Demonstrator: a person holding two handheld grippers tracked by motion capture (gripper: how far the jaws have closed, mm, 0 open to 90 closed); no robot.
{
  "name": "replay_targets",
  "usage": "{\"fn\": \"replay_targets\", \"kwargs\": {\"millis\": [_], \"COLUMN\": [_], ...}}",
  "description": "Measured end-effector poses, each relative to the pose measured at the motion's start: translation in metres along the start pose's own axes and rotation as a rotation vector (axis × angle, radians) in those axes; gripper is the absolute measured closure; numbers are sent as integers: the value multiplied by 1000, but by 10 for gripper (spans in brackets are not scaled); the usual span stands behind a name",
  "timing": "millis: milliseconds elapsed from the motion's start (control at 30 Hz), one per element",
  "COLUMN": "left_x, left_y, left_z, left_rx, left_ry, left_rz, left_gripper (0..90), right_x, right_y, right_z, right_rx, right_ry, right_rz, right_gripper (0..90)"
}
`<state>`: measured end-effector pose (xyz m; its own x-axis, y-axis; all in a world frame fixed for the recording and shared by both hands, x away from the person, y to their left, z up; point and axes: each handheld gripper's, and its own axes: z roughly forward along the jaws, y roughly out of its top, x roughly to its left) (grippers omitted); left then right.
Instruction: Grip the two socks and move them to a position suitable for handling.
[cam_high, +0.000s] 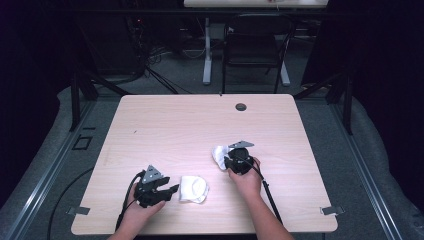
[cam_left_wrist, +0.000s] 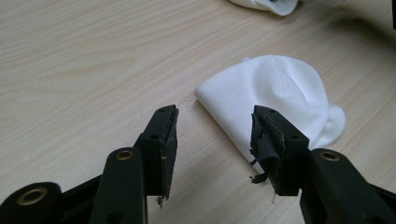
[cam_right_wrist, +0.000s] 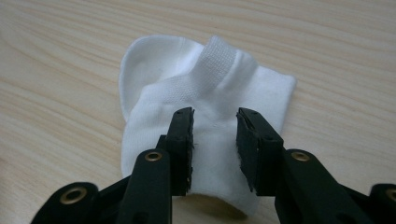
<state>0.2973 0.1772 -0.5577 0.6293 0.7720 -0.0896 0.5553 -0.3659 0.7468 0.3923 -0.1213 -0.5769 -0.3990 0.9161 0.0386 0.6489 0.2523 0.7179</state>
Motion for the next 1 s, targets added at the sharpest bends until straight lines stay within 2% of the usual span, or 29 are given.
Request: {"fn": "replay_targets", "kwargs": {"millis": [233,300,333,367,433,567,733,833,900,1000], "left_x": [-5,-6,-7,-7,-8,-10,-14,-15,-16,-18], "left_y": [-1,-1,-2,-2,-2,-3,-3,-3,-3,-4], "left_z": [3,4,4,4,4,4,5,5,4,4], "left_rx": [10,11,18,18,9,13,14,19,22,15], "left_ry": [-7,-6,-9,-9,-13,-16,-22,-25,-27,-32], "left_rz": [14,13,16,16,19,25,33,43,48,50], "left_gripper": [508,508,508,508,508,508,507,507,507,507], "right_x": [21,25,34,34,44,55,59,57,55,53], "right_y": [-1,-1,-2,-2,-4,-7,-8,-6,-5,-7], "right_z": [2,3,3,3,2,0,-5,-11,-21,-44], "right_rx": [-11,-9,-14,-14,-11,-12,12,36,-1,-44], "right_ry": [34,36,39,39,44,39,41,50,71,86], "right_rz": [-23,-28,-37,-37,-55,-67,-62,-55,-27,-25], "right_gripper": [678,673,661,661,652,648,621,588,587,579]}}
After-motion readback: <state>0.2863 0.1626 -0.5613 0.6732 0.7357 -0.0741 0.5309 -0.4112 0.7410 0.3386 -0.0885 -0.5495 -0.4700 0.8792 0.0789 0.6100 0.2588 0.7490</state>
